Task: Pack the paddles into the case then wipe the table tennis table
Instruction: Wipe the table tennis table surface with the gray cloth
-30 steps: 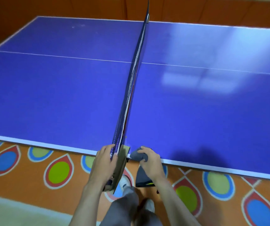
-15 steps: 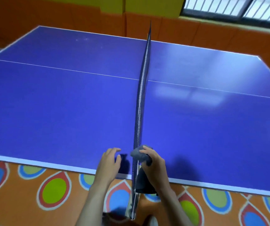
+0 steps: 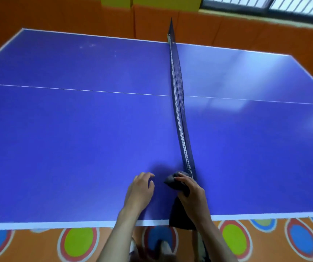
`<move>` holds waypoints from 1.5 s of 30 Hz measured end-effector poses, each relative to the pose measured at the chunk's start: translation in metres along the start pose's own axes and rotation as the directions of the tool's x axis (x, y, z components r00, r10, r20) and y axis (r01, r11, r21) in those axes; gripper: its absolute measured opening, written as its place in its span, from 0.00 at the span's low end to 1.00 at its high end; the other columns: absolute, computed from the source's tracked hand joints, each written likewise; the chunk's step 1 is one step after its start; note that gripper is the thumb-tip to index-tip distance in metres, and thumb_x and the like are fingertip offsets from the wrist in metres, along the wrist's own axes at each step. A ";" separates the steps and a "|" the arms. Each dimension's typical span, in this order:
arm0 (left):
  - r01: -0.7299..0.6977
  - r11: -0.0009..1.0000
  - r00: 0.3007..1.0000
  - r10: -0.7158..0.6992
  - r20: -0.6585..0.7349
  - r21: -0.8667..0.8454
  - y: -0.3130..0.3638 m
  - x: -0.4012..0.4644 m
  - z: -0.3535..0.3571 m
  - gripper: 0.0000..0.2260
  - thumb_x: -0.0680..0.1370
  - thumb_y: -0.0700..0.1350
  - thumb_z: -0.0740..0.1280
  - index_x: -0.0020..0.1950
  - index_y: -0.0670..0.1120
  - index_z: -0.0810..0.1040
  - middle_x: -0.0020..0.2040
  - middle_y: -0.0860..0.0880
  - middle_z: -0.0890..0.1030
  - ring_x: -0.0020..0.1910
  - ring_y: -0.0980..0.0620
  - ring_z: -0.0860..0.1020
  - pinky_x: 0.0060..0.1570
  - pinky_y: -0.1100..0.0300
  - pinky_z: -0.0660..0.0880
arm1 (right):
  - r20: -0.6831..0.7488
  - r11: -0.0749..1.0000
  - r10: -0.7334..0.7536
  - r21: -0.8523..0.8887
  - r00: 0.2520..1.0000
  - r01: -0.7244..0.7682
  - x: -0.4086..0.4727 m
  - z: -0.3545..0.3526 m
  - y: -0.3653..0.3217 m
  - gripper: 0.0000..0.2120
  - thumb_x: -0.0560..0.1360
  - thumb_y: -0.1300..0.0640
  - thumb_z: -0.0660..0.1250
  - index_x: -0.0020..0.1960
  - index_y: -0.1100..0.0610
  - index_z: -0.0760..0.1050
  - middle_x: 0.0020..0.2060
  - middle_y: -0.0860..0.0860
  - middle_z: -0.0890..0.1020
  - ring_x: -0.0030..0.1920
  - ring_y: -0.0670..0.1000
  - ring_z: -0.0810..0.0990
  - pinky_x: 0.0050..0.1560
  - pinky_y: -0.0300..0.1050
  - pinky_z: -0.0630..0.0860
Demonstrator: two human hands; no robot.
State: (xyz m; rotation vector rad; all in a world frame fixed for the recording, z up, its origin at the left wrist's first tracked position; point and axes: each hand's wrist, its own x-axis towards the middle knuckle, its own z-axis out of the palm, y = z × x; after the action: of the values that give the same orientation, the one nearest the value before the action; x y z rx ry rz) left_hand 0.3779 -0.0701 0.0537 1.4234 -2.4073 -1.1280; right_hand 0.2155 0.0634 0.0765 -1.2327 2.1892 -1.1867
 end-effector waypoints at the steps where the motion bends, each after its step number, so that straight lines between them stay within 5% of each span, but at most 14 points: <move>1: -0.009 1.000 1.000 0.009 0.011 0.006 -0.002 0.007 -0.003 0.14 0.84 0.46 0.60 0.69 0.51 0.76 0.67 0.53 0.77 0.68 0.49 0.73 0.65 0.51 0.72 | 0.003 1.000 0.010 -0.010 1.000 -0.010 0.007 0.007 0.003 0.25 0.65 0.72 0.67 0.58 0.55 0.84 0.63 0.44 0.83 0.66 0.41 0.78 0.67 0.34 0.72; 14: -0.006 0.986 1.000 0.006 0.002 0.164 -0.039 0.115 -0.023 0.13 0.83 0.43 0.60 0.64 0.52 0.78 0.63 0.56 0.78 0.65 0.50 0.72 0.64 0.52 0.69 | 0.037 0.983 0.149 -0.111 0.988 -0.144 0.125 0.107 0.099 0.28 0.70 0.77 0.65 0.66 0.59 0.79 0.69 0.45 0.76 0.76 0.57 0.70 0.77 0.45 0.63; 19: -0.091 0.935 0.987 0.131 -0.097 0.342 -0.049 0.171 -0.010 0.19 0.79 0.46 0.56 0.66 0.50 0.80 0.67 0.52 0.79 0.70 0.49 0.75 0.70 0.51 0.68 | 0.120 0.954 0.100 -0.294 0.988 -0.060 0.138 0.137 0.131 0.26 0.80 0.67 0.63 0.76 0.51 0.72 0.79 0.44 0.65 0.82 0.50 0.56 0.79 0.53 0.60; 26: -0.052 0.887 0.990 0.105 -0.091 0.459 -0.067 0.266 0.010 0.21 0.82 0.49 0.53 0.71 0.49 0.78 0.75 0.48 0.74 0.74 0.46 0.71 0.74 0.46 0.61 | 0.127 0.875 0.139 -0.480 0.982 -0.062 0.208 0.142 0.149 0.24 0.81 0.54 0.57 0.77 0.46 0.70 0.81 0.46 0.64 0.82 0.50 0.58 0.71 0.65 0.69; 29: 0.004 0.894 0.984 0.076 -0.161 0.448 -0.071 0.309 0.009 0.22 0.84 0.50 0.52 0.74 0.49 0.75 0.77 0.47 0.71 0.77 0.45 0.68 0.76 0.43 0.61 | 0.069 0.874 0.115 -0.482 0.991 -0.068 0.263 0.140 0.156 0.26 0.78 0.53 0.62 0.76 0.45 0.71 0.81 0.45 0.64 0.82 0.51 0.58 0.74 0.62 0.67; 35: 0.029 0.870 0.976 0.083 -0.203 0.491 -0.085 0.378 0.005 0.23 0.86 0.53 0.52 0.79 0.48 0.68 0.81 0.47 0.65 0.81 0.45 0.62 0.78 0.38 0.58 | -0.005 0.877 0.075 -0.476 0.997 -0.068 0.373 0.141 0.165 0.31 0.77 0.45 0.65 0.79 0.46 0.67 0.82 0.48 0.62 0.83 0.54 0.55 0.80 0.42 0.42; 45: -0.041 0.880 0.937 0.199 -0.287 0.474 -0.096 0.387 0.014 0.22 0.84 0.51 0.56 0.76 0.45 0.73 0.81 0.47 0.65 0.80 0.45 0.64 0.77 0.35 0.58 | 0.020 0.905 0.007 -0.425 1.000 0.003 0.555 0.158 0.189 0.33 0.78 0.45 0.60 0.81 0.54 0.64 0.82 0.54 0.60 0.83 0.59 0.51 0.83 0.51 0.48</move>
State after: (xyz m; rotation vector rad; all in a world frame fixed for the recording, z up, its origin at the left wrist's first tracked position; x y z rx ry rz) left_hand 0.2269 -0.3984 -0.1161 1.4063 -2.5614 -0.2519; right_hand -0.0894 -0.4238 -0.1196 -1.3941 2.5168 -0.7026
